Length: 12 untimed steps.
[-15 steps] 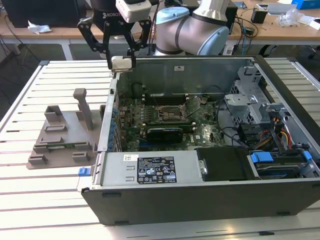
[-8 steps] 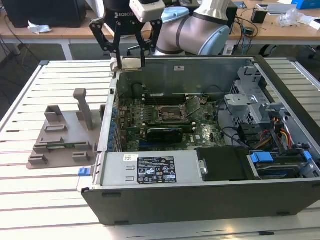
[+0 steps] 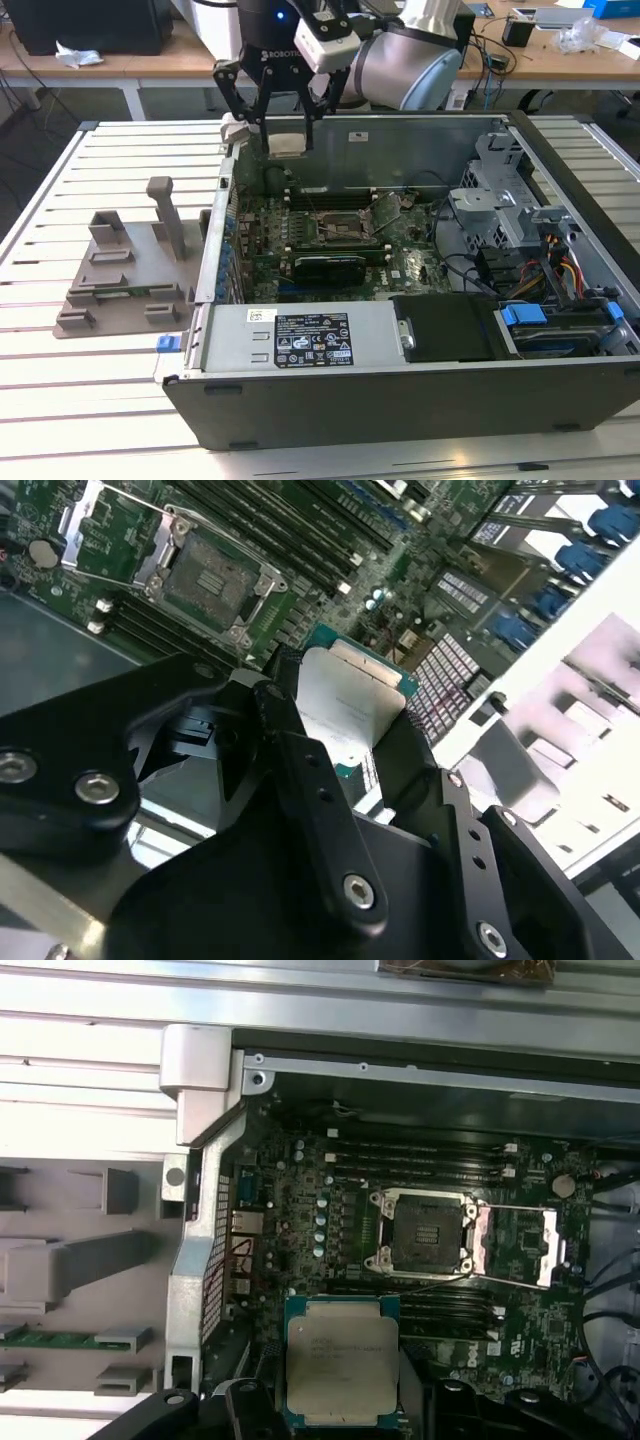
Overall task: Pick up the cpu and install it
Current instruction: 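Pick up the cpu and move it towards the insertion slot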
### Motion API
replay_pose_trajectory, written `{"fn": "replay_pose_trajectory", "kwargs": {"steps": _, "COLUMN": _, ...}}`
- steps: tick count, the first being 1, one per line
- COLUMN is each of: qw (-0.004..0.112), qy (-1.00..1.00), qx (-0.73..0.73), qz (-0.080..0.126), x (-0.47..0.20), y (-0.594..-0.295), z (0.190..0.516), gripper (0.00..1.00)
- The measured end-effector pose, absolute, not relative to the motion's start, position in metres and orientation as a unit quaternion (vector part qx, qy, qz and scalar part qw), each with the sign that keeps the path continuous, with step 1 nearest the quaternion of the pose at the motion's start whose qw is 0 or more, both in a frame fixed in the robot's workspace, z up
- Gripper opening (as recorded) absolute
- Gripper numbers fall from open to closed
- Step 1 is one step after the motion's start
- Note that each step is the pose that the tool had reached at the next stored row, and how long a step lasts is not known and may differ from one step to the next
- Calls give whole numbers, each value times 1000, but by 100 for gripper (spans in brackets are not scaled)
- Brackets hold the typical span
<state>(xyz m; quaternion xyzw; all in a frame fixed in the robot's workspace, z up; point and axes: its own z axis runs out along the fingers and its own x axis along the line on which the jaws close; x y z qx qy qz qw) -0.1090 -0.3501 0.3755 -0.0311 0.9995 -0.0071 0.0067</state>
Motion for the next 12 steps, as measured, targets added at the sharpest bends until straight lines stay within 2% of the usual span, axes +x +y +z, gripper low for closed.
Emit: {"fn": "replay_pose_trajectory", "kwargs": {"steps": 12, "qw": 6, "qy": 999, "qx": -31, "qz": -7, "x": -83, "y": -347, "z": 352, "gripper": 55}}
